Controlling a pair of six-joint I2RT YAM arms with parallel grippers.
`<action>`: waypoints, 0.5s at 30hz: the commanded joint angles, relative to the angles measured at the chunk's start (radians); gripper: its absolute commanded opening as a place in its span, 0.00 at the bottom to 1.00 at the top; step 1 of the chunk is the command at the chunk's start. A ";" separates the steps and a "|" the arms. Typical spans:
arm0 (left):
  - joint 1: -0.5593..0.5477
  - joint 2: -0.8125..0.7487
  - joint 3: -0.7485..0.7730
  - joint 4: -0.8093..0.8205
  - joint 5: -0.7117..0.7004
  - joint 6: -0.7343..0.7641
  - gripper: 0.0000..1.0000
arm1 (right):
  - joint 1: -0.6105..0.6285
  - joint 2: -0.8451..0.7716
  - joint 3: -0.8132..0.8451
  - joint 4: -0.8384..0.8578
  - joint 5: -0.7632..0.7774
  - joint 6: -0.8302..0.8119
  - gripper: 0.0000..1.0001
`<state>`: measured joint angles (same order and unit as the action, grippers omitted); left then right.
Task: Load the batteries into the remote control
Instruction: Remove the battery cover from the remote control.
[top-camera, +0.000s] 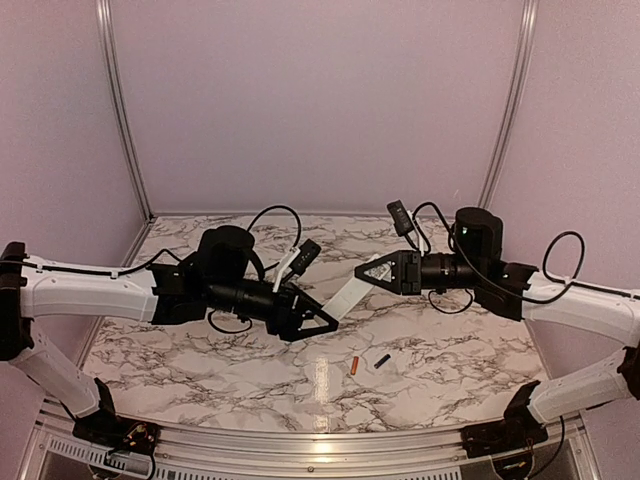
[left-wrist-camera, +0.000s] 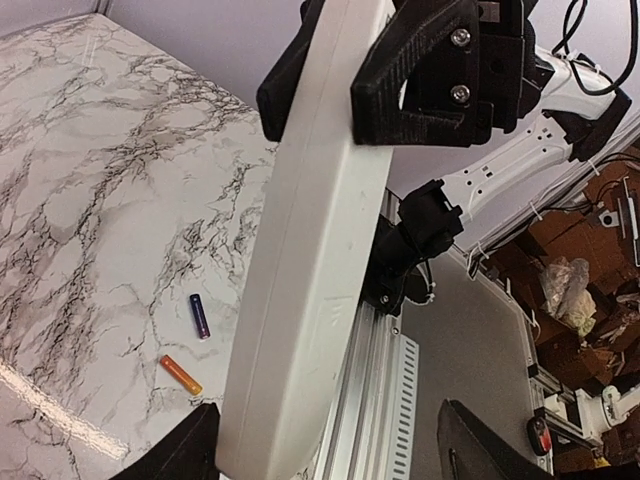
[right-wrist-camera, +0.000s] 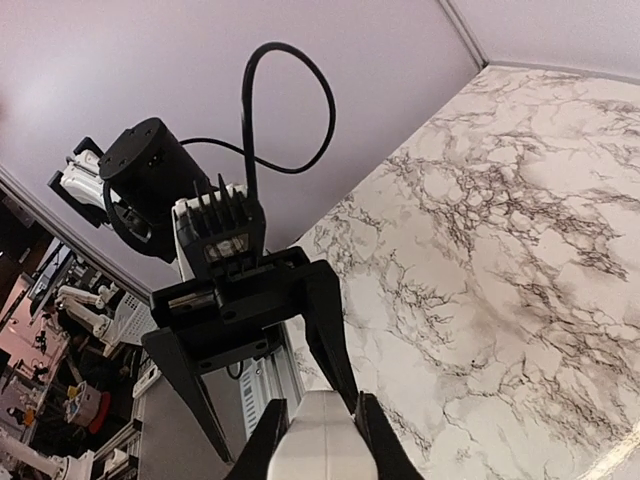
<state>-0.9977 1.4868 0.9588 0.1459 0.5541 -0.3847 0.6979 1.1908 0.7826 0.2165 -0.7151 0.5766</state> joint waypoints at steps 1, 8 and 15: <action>0.027 0.033 -0.077 0.273 -0.052 -0.221 0.77 | -0.036 -0.037 -0.055 0.070 0.096 0.102 0.00; 0.039 0.068 -0.215 0.642 -0.157 -0.497 0.74 | -0.046 -0.093 -0.142 0.167 0.228 0.198 0.00; 0.037 0.134 -0.204 0.747 -0.185 -0.585 0.73 | -0.046 -0.109 -0.182 0.236 0.293 0.252 0.00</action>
<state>-0.9600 1.5791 0.7441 0.7498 0.4007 -0.8799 0.6624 1.1007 0.6052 0.3687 -0.4843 0.7761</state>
